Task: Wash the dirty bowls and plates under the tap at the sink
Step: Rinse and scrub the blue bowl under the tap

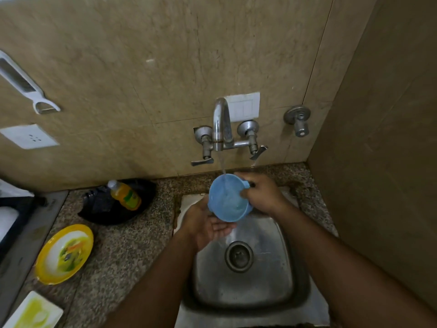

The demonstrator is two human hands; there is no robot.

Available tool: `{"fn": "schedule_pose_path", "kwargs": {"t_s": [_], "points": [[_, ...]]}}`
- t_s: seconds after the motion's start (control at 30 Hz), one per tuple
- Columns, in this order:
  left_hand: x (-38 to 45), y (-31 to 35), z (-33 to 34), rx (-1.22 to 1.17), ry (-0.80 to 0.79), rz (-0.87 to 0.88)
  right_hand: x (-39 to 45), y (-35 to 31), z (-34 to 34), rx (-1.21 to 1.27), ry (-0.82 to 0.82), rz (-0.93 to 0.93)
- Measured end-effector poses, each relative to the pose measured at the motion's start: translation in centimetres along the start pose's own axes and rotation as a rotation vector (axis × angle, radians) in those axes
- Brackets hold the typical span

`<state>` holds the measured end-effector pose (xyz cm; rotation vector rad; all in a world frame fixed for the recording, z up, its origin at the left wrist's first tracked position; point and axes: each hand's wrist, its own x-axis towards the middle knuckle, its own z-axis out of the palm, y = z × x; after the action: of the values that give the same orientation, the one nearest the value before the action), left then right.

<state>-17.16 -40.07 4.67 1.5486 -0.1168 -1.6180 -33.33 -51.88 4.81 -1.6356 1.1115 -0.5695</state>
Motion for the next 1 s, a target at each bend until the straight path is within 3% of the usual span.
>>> {"fn": "schedule_pose_path", "kwargs": {"t_s": [0.1, 0.17, 0.4, 0.53, 0.63, 0.83, 0.93, 1.0], "points": [[1.3, 0.3, 0.5, -0.141, -0.005, 0.044, -0.8, 0.4, -1.3, -0.203, -0.113, -0.344], [1.4, 0.8, 0.9, -0.179, -0.003, 0.075, -1.2, 1.0, -1.7, -0.299, -0.134, -0.473], [0.7, 2.0, 0.8, -0.142, 0.016, 0.219, -1.5, 1.3, -1.9, -0.500, 0.049, -0.868], [0.2, 1.9, 0.3, -0.157, 0.010, 0.297, -2.0, 0.8, -1.7, -0.531, 0.088, -0.936], [0.0, 2.0, 0.0, -0.109, 0.071, 0.336, -2.0, 1.3, -1.0, -0.379, 0.098, -0.767], [-0.9, 1.6, -0.3, 0.020, 0.055, 0.342, -1.2, -0.5, 0.2, 0.577, 0.035, 0.080], [-1.5, 1.8, 0.0, -0.057, 0.016, 0.343, -0.4, -0.9, 1.2, 0.587, -0.006, 0.298], [-1.6, 2.0, 0.5, -0.007, 0.037, 0.426, 0.1, -0.6, 2.4, 0.406, 0.010, 0.337]]}}
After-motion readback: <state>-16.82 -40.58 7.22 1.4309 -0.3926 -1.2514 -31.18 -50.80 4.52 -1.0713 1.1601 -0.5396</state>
